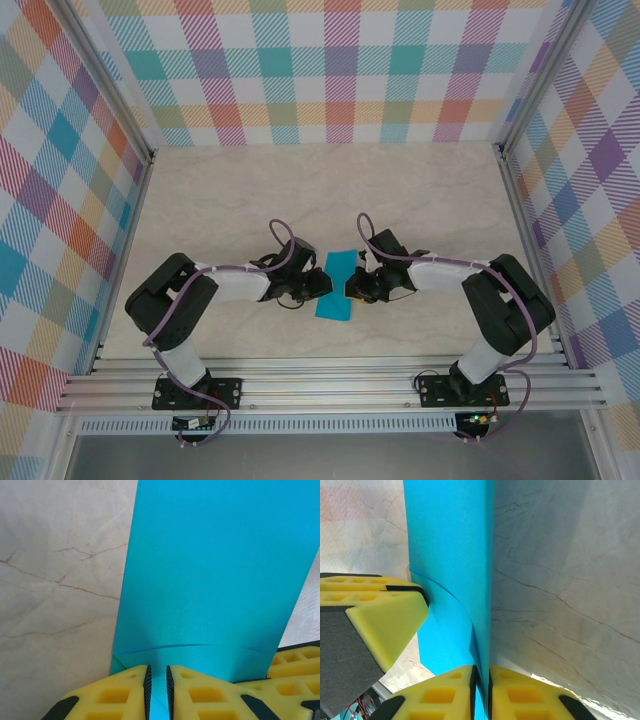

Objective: Fold a paper plane with a square sheet of paper (pick it up from the middle)
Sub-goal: Turn over the paper at the center of the table.

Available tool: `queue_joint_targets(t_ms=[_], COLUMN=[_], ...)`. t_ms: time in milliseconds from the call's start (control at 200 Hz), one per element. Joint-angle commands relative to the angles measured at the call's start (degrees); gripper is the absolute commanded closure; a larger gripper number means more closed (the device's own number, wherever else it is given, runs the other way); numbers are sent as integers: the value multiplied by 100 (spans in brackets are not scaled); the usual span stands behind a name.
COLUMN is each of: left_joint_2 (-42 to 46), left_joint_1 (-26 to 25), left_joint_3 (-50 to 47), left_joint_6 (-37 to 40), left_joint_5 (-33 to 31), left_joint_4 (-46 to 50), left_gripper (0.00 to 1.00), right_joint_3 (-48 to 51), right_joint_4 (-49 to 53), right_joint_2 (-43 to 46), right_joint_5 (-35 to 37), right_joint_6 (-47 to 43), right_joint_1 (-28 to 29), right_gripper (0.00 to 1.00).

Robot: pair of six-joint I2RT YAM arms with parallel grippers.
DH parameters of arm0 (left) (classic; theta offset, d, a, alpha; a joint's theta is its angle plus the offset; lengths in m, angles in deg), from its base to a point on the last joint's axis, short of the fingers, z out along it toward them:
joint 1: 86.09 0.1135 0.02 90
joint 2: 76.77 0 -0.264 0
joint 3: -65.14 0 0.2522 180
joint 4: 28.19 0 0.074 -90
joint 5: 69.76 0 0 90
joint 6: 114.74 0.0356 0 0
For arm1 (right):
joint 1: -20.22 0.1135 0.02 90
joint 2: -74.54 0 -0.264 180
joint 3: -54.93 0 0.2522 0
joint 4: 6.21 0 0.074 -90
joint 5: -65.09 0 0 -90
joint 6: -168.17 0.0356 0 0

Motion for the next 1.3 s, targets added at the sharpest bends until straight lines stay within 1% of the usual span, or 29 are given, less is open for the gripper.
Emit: queue_joint_targets(t_ms=[0,95,155,240,330,410,490,585,625,745,825,945,1040,1120,1230,1300], left_joint_2=[306,529,737,1116,1590,2083,2518,2985,3160,3642,3861,4152,4397,4525,4616,4646], left_joint_1=[-63,-63,-61,-54,-54,-51,-31,-1,8,30,51,61,75,89,99,104], left_joint_3=[-15,-119,-217,-350,-501,-655,-791,-955,-1015,-1191,-1247,-1316,-1421,-1489,-1498,-1489], left_joint_6=[-86,-117,-132,-149,-134,-138,-150,-256,-298,-446,-530,-651,-686,-713,-709,-690], left_joint_5=[-105,-212,-342,-619,-1117,-1616,-2060,-2564,-2766,-3251,-3514,-3768,-3845,-3864,-3830,-3682], left_joint_4=[29,8,18,133,446,770,1086,1399,1529,1846,2095,2514,2606,2645,2779,2859], left_gripper=[82,81,81,80,79,77,76,75,74,70,70,70,69,68,68,68], right_joint_3=[-36,-200,-357,-680,-1094,-1556,-2159,-2939,-3231,-3738,-3977,-4395,-4771,-5135,-5216,-5210], right_joint_4=[60,277,590,1259,2152,3091,4131,5479,5984,6773,6956,7006,6793,6731,6323,6100], right_joint_2=[156,238,317,475,707,899,935,646,426,-199,-707,-1557,-2113,-2490,-2789,-2909], right_joint_5=[-28,18,146,515,1059,1797,2843,4300,4763,5548,5653,5544,5141,4972,4388,4063], right_joint_6=[-97,-214,-341,-561,-805,-981,-1094,-1009,-893,-619,-504,-341,-355,-284,-320,-342], right_joint_1=[33,37,37,36,48,62,131,350,443,723,945,1328,1653,1852,1891,1891], right_gripper=[88,93,94,96,97,96,95,95,95,95,95,94,93,90,88,87])
